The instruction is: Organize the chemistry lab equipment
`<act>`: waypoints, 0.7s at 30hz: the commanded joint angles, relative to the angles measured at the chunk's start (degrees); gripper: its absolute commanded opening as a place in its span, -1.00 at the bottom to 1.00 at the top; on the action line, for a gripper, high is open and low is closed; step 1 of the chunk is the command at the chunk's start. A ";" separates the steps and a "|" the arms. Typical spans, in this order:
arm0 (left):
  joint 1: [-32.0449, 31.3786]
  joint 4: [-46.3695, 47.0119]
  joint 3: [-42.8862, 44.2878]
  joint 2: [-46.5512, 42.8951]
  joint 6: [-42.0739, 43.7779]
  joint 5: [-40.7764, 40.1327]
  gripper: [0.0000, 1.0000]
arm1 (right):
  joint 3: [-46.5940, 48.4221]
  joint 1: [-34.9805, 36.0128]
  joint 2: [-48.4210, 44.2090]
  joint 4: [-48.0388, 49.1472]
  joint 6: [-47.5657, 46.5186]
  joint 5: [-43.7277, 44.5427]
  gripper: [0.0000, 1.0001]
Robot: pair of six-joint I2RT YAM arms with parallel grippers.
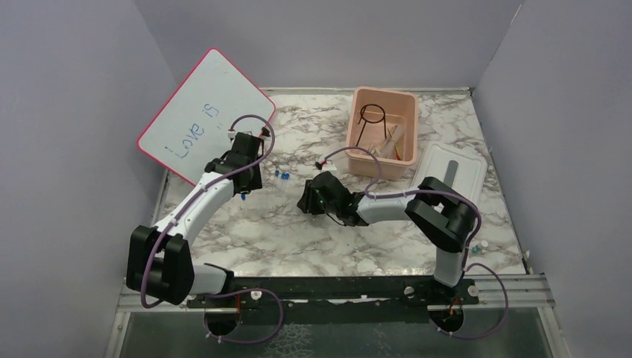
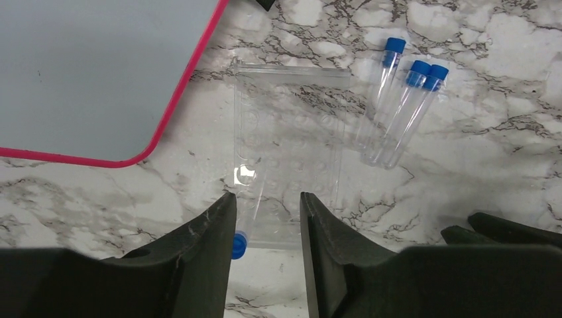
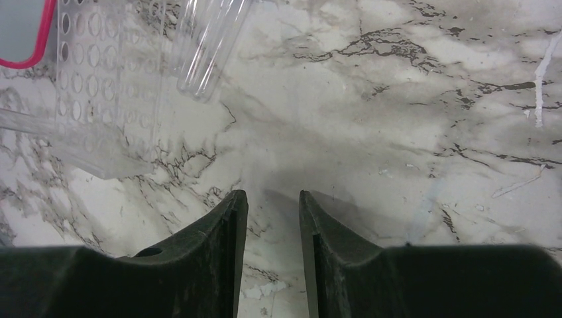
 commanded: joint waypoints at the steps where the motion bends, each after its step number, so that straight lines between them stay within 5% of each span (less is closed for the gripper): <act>1: 0.53 -0.81 -0.89 1.54 0.66 -0.82 -0.19 | -1.93 0.46 -1.47 0.42 -2.34 -2.40 -0.22; 6: 0.73 -2.35 -1.69 2.19 0.61 -0.65 -0.40 | -2.30 0.46 -1.57 1.15 -2.69 -3.52 -0.24; 21: 0.73 -5.86 -1.13 0.83 -1.93 -2.43 -0.42 | -1.65 0.46 -1.90 1.72 -3.93 -4.62 -0.27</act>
